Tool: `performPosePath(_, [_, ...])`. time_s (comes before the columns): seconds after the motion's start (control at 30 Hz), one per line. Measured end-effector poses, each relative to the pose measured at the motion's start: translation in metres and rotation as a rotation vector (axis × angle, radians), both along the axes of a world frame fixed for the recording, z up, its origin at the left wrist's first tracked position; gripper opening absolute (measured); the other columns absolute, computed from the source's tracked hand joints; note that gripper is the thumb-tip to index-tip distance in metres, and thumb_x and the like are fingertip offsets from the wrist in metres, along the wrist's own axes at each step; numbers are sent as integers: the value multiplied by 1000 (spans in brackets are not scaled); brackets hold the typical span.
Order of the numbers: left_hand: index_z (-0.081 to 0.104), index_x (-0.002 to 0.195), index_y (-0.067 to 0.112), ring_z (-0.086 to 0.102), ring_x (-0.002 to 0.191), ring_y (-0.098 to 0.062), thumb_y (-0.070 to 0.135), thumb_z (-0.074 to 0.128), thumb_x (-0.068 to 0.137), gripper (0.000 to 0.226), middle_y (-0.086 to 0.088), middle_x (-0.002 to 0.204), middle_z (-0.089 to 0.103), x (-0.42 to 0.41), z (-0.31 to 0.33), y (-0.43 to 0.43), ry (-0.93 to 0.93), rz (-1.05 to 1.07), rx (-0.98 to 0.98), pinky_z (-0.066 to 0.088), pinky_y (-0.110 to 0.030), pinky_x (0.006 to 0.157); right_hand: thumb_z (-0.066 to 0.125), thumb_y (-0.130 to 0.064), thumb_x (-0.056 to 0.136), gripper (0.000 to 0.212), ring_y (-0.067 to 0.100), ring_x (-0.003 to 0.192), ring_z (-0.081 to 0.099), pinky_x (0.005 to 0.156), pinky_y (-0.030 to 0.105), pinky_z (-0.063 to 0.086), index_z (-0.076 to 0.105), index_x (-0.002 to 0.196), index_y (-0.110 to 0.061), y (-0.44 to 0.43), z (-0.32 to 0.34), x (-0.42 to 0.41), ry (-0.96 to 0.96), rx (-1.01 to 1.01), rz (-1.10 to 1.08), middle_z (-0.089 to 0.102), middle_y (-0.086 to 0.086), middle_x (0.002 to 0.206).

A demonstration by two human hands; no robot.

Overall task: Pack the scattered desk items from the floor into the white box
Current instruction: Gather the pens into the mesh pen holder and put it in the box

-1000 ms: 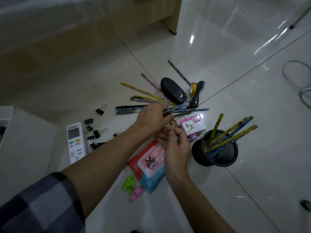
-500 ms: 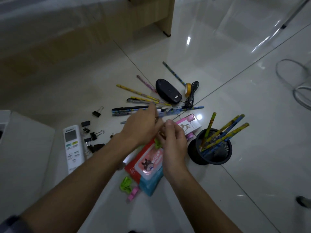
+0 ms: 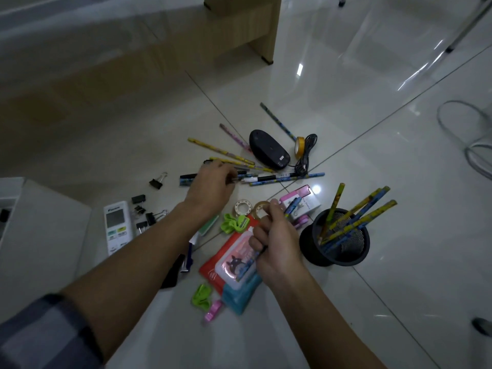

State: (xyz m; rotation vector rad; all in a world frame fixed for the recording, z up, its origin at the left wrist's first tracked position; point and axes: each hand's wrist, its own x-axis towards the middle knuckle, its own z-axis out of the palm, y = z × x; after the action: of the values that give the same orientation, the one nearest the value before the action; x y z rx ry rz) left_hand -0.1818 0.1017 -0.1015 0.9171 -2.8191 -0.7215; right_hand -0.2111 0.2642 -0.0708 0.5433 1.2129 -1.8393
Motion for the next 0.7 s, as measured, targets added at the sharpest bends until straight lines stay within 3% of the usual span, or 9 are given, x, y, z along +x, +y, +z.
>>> performPosePath(0.17, [64, 115, 17, 52, 112, -32, 28, 64, 93, 25, -8, 118, 61, 1, -10, 3, -107, -5, -258, 41, -46, 87, 56, -28, 101, 17, 6, 40, 19, 35, 21, 17, 44, 99, -16, 2, 2, 2, 32, -26, 114, 27, -8, 52])
performPosePath(0.33, [63, 111, 11, 56, 101, -35, 20, 56, 98, 17, -12, 109, 62, 15, -21, 3, -49, -56, -219, 40, -45, 82, 54, -28, 102, 25, 5, 38, 20, 35, 19, 19, 50, 79, -19, 0, -2, -1, 7, -33, 77, 30, -7, 52])
performPosePath(0.43, [65, 110, 11, 58, 96, -21, 14, 56, 98, 14, -6, 104, 64, 26, -10, 9, 198, -18, -28, 44, -30, 81, 58, -28, 100, 24, 5, 39, 24, 36, 20, 22, 50, 79, -20, -2, -2, -2, 29, 12, 46, 36, -6, 56])
performPosePath(0.53, [68, 104, 18, 63, 83, -5, 18, 61, 97, 10, 5, 97, 70, 23, 23, 27, 384, 94, 241, 44, -11, 72, 69, -37, 92, 22, 4, 39, 43, 38, 21, 35, 57, 89, -19, -4, -1, -2, 133, 97, 56, 54, -9, 54])
performPosePath(0.63, [75, 98, 16, 73, 79, -15, 18, 68, 93, 9, 0, 85, 76, 10, 54, 43, 315, 95, 670, 58, -24, 70, 71, -59, 82, 41, 10, 72, 71, 64, 31, 57, 71, 95, -20, -9, -2, 2, 263, 74, 151, 75, -7, 78])
performPosePath(0.67, [75, 100, 15, 74, 76, -19, 16, 66, 93, 11, -3, 82, 77, 6, 60, 44, 285, 114, 769, 61, -29, 69, 67, -61, 84, 43, 13, 76, 71, 68, 33, 56, 74, 97, -21, -11, -1, 3, 285, 91, 158, 76, -4, 81])
performPosePath(0.7, [75, 103, 13, 75, 72, -19, 13, 63, 95, 14, -4, 81, 78, 2, 63, 43, 261, 142, 843, 62, -31, 69, 62, -59, 89, 41, 11, 68, 67, 61, 30, 52, 73, 97, -20, -12, -2, 3, 296, 127, 148, 73, -5, 74])
